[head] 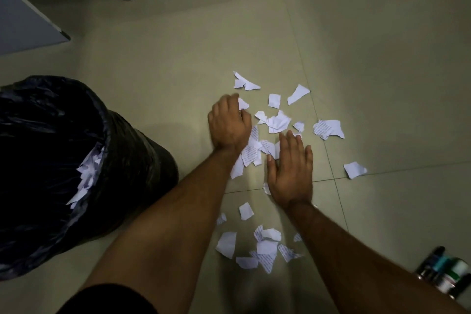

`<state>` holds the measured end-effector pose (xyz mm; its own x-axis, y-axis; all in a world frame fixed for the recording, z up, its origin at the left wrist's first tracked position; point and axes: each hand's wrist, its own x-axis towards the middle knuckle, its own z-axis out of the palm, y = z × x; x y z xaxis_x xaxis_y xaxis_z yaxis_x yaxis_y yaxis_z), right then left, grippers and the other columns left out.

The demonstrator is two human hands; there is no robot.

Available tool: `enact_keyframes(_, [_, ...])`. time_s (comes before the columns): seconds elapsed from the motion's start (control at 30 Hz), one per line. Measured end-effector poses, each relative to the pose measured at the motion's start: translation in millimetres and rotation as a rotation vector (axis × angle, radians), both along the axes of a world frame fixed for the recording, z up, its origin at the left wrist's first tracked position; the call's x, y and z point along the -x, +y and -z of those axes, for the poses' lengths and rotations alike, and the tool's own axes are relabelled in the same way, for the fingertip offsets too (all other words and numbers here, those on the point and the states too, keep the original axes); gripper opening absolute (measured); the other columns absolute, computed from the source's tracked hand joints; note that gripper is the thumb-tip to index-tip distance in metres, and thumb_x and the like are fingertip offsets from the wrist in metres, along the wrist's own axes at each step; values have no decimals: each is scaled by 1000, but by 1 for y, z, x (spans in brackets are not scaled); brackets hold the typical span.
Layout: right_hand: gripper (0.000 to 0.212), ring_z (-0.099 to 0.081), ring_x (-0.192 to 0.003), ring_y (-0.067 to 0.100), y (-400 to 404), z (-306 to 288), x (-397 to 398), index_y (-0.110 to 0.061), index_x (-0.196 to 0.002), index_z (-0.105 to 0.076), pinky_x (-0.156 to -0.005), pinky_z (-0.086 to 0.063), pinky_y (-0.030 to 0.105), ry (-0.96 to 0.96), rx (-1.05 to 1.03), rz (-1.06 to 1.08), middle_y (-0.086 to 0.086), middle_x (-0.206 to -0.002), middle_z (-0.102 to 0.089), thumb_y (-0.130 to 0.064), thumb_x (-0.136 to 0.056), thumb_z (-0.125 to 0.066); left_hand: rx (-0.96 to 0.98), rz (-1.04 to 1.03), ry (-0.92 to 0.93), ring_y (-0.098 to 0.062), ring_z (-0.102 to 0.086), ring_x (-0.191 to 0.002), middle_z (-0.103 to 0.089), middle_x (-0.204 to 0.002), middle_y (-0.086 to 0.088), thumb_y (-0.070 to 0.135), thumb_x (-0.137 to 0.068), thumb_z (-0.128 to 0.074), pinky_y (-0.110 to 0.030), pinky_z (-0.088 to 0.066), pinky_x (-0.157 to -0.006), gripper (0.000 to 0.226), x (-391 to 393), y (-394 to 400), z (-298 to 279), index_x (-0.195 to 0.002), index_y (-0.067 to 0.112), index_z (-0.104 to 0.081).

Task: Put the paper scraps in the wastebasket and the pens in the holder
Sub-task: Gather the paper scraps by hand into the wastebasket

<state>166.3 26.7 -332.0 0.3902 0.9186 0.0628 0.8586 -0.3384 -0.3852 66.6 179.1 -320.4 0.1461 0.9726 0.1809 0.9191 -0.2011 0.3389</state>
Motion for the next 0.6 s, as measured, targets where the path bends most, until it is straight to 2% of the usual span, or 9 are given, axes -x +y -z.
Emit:
enact_keyframes(0.07, [60, -26, -149, 28, 2, 1, -1, -9, -151, -34, -121, -20, 49, 9, -22, 7, 12, -159, -34, -41, -101, -35, 105, -1, 51, -34, -51, -123, -52, -139, -15, 33, -84, -49, -42, -42, -100, 56, -13, 22, -3, -137, 14, -51])
enact_keyframes(0.13, [64, -24, -150, 29, -1, 3, -1, -8, -151, -34, -122, -20, 48, 22, -41, 39, 13, -159, -33, -44, -99, -40, 240, 149, 88, -35, -43, -133, -47, -145, -16, 40, -90, -41, -42, -35, -109, 56, -28, 36, -3, -140, 17, -49])
enact_keyframes(0.2, [69, -24, -150, 29, -2, 5, 0, -7, -151, -34, -121, -20, 48, 3, -42, 77, 13, -159, -33, -48, -97, -44, 219, 314, -3, -33, -58, -115, -66, -120, -12, 44, -88, -33, -38, -43, -96, 50, -35, 29, -4, -112, 17, -68])
enact_keyframes(0.27, [72, -25, -149, 29, -2, 6, 0, -7, -151, -34, -121, -20, 50, -20, -38, 106, 12, -159, -32, -50, -95, -46, 99, 343, -152, -30, -65, -86, -70, -87, -6, 40, -87, -44, -36, -48, -76, 37, -32, 8, -9, -84, 14, -71])
enact_keyframes(0.3, [74, -24, -150, 29, -1, 6, 0, -7, -152, -32, -121, -19, 49, -22, -31, 111, 11, -160, -31, -52, -95, -45, 51, 320, -182, -29, -64, -81, -69, -84, -5, 36, -87, -51, -36, -48, -74, 30, -31, -1, -11, -84, 14, -70])
enact_keyframes(0.37, [76, -22, -150, 29, 0, 6, 0, -7, -153, -29, -122, -17, 48, -1, -36, 101, 11, -161, -29, -54, -94, -41, 10, 304, -155, -29, -64, -91, -70, -98, -5, 33, -85, -53, -39, -49, -81, 30, -38, -6, -15, -100, 14, -69])
enact_keyframes(0.47, [78, -21, -151, 29, -1, 10, 1, -7, -154, -27, -123, -14, 46, 38, -58, 94, 12, -161, -27, -53, -93, -41, 146, 471, -35, -30, -54, -123, -58, -135, -10, 39, -86, -43, -42, -43, -101, 54, -71, 8, -19, -132, 15, -57])
enact_keyframes(0.53, [76, -21, -151, 28, -1, 11, 2, -6, -154, -26, -123, -15, 45, 69, -77, 138, 12, -162, -26, -50, -94, -43, 285, 681, 122, -30, -44, -135, -47, -148, -13, 41, -90, -36, -41, -38, -108, 55, -91, 12, -20, -138, 19, -54])
enact_keyframes(0.6, [73, -22, -151, 29, 0, 12, -1, -4, -154, -24, -123, -18, 45, 89, -113, 205, 13, -162, -26, -41, -94, -42, 314, 802, 209, -30, -40, -139, -44, -150, -13, 35, -95, -35, -39, -37, -109, 49, -91, 12, -18, -134, 17, -58])
